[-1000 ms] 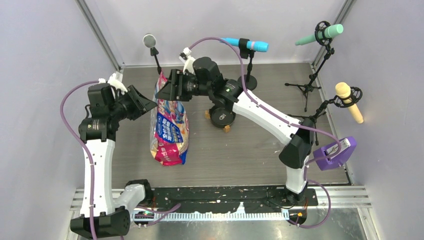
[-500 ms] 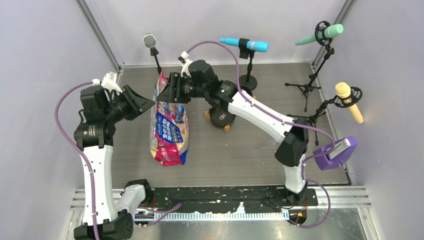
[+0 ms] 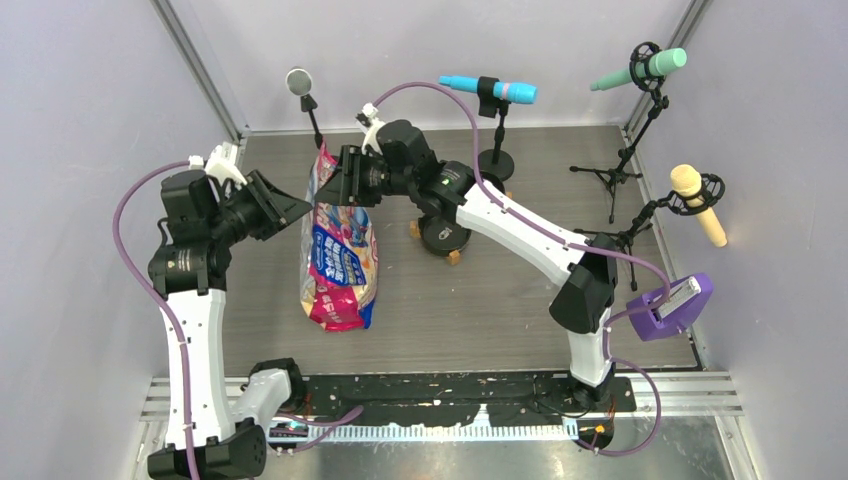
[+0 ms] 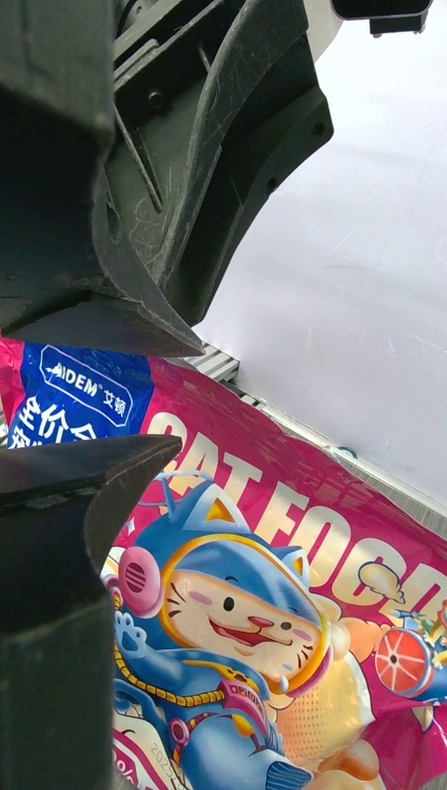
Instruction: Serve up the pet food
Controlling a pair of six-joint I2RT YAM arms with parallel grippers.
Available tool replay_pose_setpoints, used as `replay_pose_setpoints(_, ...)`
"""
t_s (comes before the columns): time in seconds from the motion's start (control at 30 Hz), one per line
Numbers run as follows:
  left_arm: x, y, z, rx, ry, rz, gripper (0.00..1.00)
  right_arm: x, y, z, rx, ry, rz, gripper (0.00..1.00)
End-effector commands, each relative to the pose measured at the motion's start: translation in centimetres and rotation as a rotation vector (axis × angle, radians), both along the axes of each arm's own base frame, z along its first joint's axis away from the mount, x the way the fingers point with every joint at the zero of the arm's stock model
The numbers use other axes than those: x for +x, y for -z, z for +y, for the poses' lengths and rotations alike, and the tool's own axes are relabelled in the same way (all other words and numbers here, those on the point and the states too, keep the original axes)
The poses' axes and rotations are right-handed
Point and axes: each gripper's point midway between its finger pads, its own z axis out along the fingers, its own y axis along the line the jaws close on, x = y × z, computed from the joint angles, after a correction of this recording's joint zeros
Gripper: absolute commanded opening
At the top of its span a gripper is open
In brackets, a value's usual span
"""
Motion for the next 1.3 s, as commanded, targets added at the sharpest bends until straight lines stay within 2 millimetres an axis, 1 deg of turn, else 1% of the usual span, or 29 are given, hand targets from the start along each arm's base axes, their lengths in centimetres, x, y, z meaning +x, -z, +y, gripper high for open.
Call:
replay_pose_setpoints(0.0, 0.2, -0.9, 0.0, 0.025, 0.029, -0.049, 0.31, -0.1, -0.9, 0.8, 0.047, -0.011, -0.003, 0.44)
replay_pose_setpoints(0.17, 0.2, -0.2, 0.2, 0.045, 0.028, -0.029, 0.31, -0.2, -0.3, 1.3, 0.053, -0.023, 0.019, 0.44)
replay_pose_setpoints(0.27, 0.3, 0.1, 0.3, 0.05, 0.027, -0.021, 0.28, -0.3, 0.0, 1.4, 0.051, -0.026, 0.024, 0.44)
replay_pose_setpoints(0.37, 0.3, 0.3, 0.3, 0.05, 0.03, -0.016, 0.27, -0.2, 0.3, 1.4, 0.044, -0.024, 0.027, 0.39)
replay_pose_setpoints(0.47, 0.3, 0.2, 0.1, 0.044, 0.041, -0.02, 0.34, -0.3, 0.5, 1.4, 0.039, -0.027, 0.028, 0.32)
replay_pose_setpoints(0.6, 0.4, 0.3, 0.0, 0.037, 0.047, -0.02, 0.35, -0.3, 0.9, 1.2, 0.025, -0.02, 0.026, 0.31)
replay_pose_setpoints(0.7, 0.6, 0.7, -0.1, 0.03, 0.05, -0.009, 0.35, -0.2, 1.1, 1.1, 0.017, -0.012, 0.022, 0.3)
replay_pose_setpoints(0.73, 0.6, 0.8, -0.1, 0.027, 0.052, -0.007, 0.34, -0.2, 1.0, 1.0, 0.016, -0.009, 0.018, 0.26)
replay_pose_setpoints(0.9, 1.0, 1.6, 0.0, 0.017, 0.045, 0.009, 0.28, -0.3, 0.8, 0.8, 0.01, -0.01, 0.004, 0.18)
replay_pose_setpoints(1.0, 1.2, 1.8, -0.1, 0.01, 0.046, 0.014, 0.26, -0.3, 0.9, 0.7, 0.006, -0.01, -0.002, 0.17)
replay_pose_setpoints(1.13, 1.3, 2.0, 0.0, 0.011, 0.046, 0.017, 0.26, -0.4, 0.7, 0.7, 0.012, -0.015, -0.006, 0.22)
replay_pose_setpoints(1.17, 1.3, 2.0, 0.0, 0.014, 0.045, 0.018, 0.25, -0.4, 0.6, 0.7, 0.015, -0.017, -0.008, 0.26)
replay_pose_setpoints(1.27, 1.3, 2.2, 0.3, 0.034, 0.041, 0.017, 0.16, -0.5, 0.3, 0.7, 0.024, -0.021, -0.012, 0.32)
